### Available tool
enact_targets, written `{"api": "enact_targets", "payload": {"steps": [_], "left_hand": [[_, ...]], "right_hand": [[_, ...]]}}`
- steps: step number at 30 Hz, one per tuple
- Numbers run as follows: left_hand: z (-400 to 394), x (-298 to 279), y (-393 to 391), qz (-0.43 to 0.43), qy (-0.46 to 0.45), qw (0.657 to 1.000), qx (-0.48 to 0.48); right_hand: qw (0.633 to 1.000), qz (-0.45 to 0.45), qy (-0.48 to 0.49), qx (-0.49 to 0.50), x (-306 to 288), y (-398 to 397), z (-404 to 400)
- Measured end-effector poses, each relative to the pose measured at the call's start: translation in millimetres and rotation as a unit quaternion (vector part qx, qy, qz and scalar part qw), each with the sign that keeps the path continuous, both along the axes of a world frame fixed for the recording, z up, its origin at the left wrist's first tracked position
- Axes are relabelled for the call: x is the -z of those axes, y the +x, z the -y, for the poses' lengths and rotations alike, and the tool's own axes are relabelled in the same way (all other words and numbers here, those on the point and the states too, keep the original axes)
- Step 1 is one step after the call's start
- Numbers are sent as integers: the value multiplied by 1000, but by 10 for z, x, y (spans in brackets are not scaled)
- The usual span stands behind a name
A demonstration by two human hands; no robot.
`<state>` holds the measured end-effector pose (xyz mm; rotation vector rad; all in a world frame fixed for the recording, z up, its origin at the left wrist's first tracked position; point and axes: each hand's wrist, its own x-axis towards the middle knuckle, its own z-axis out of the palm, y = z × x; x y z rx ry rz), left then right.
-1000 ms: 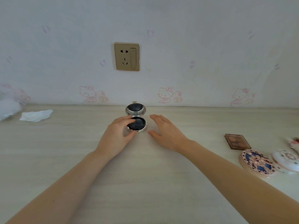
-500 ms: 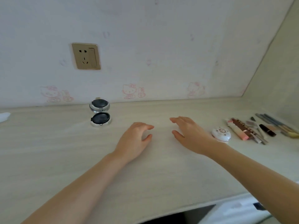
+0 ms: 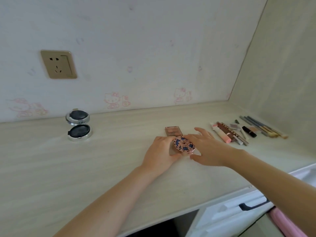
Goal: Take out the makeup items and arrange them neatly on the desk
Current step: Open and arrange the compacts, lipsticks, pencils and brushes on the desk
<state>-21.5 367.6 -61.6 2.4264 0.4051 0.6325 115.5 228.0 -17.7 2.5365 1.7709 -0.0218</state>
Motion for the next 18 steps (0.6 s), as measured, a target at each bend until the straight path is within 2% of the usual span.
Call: {"api": "enact_targets", "payload": {"steps": [11,15,18], "left_hand": [[10,42,70,18,-61,998,-12],[-39,-35,-59,55,-155,986,5],[-104,-152,-205,86,-272,959,9]], "right_hand": [[1000,14,3,-15,-7,19,-56],[998,-26,48,-18,-50,-23,-47],[989,-96,112,-30,-98,-110,-96]]}}
